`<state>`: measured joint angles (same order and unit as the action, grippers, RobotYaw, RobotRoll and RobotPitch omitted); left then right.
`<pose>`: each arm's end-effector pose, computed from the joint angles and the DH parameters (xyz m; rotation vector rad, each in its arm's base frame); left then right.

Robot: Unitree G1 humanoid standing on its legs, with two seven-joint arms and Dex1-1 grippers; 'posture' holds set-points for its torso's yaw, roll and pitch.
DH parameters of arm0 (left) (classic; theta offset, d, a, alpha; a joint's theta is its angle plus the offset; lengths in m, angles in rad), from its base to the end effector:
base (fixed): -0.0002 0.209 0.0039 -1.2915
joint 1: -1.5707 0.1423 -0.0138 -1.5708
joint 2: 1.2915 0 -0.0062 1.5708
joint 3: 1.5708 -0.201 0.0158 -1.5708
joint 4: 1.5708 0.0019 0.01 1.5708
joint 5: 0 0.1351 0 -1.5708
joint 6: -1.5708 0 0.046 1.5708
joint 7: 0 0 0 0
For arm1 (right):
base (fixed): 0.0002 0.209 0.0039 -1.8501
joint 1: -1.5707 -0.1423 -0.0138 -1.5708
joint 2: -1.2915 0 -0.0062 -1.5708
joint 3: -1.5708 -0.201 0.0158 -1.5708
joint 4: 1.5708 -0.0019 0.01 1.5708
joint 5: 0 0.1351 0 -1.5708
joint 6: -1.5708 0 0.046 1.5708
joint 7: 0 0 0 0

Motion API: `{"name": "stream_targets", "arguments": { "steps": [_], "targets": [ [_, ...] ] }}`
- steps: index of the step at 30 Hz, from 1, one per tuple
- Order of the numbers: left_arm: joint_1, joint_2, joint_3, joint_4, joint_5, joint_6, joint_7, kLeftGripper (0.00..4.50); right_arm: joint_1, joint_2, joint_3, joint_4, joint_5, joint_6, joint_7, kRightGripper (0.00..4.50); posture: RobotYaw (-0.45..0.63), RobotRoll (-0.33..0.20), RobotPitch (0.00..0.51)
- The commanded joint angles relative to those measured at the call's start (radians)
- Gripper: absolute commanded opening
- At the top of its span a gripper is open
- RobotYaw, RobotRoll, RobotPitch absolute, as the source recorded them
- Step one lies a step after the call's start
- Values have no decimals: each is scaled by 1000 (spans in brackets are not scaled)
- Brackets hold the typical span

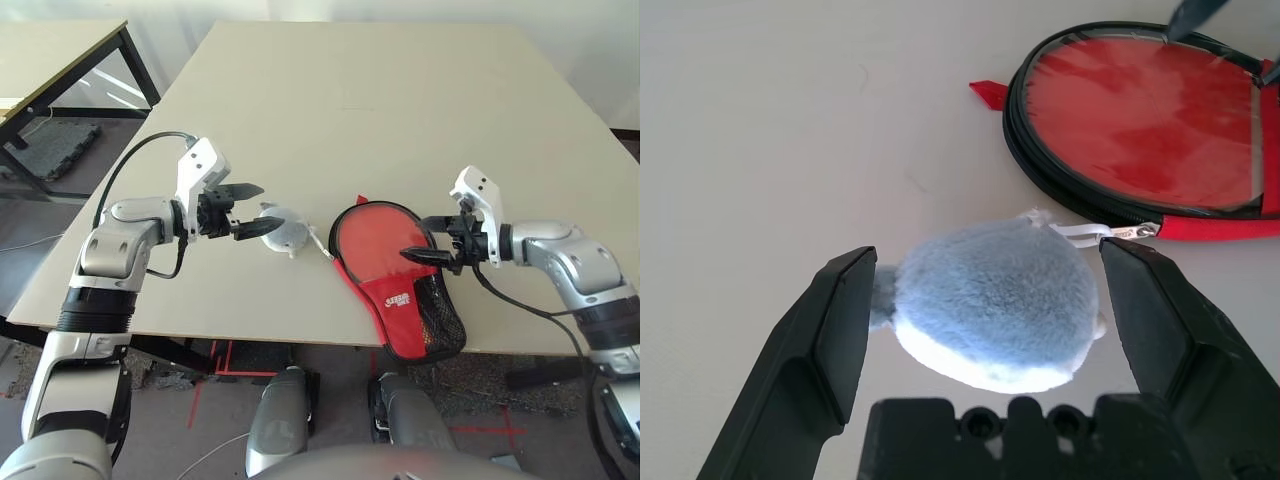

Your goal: Store the ping-pong paddle in its case and zip it.

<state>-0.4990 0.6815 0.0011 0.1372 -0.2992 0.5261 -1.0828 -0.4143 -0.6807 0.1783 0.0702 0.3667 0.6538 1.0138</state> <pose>0.2854 0.2707 0.1507 0.2308 0.3109 -0.9564 0.2721 -0.2445 0.1102 -0.1553 0.5454 1.0352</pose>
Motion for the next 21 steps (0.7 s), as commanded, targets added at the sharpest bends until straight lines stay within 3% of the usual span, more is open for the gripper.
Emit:
{"name": "stream_targets", "arguments": {
  "steps": [1,9,21],
  "targets": [
    [1,-10,1,-8,-18,24,16,4500,17,-8,15,-31,-7,25,18,4484,125,0,85],
    [9,-9,-18,1,-30,62,7,4500,28,13,22,-5,-22,52,3,4484,119,0,82],
    [2,0,-77,54,40,31,22,4500,32,39,28,5,-39,56,-8,4484,116,0,84]
  ]
}}
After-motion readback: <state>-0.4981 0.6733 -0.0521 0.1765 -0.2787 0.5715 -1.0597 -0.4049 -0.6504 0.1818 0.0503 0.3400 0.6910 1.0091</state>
